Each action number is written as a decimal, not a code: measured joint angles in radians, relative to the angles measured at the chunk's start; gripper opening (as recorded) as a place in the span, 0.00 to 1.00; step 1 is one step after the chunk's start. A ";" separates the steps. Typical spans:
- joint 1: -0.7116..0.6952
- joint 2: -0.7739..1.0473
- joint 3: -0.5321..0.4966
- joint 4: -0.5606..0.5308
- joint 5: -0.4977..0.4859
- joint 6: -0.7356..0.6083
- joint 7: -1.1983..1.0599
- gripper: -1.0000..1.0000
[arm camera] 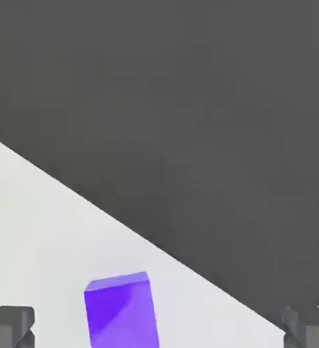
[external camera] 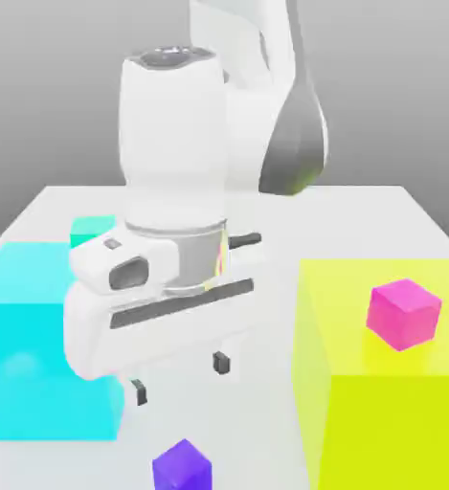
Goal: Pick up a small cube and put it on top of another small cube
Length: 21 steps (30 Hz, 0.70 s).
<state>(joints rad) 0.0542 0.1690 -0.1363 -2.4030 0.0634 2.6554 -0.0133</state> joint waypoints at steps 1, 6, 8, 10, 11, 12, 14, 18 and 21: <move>-0.009 0.036 0.007 -0.004 0.004 0.013 -0.032 0.50; -0.045 0.218 0.042 0.009 0.034 0.124 -0.115 0.50; -0.059 0.281 0.058 0.022 0.046 0.173 -0.126 0.00; -0.059 0.281 0.058 0.022 0.046 0.173 -0.126 0.00; -0.059 0.281 0.058 0.022 0.046 0.173 -0.126 0.00; -0.059 0.281 0.058 0.022 0.045 0.172 -0.125 0.00; -0.062 0.294 0.062 0.024 0.047 0.182 -0.127 0.00; -0.048 0.197 0.043 0.004 0.026 0.105 -0.111 0.00; -0.034 0.118 0.045 -0.001 0.005 0.036 -0.110 0.00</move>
<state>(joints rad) 0.0204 0.2871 -0.0913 -2.4039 0.0682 2.6919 -0.1237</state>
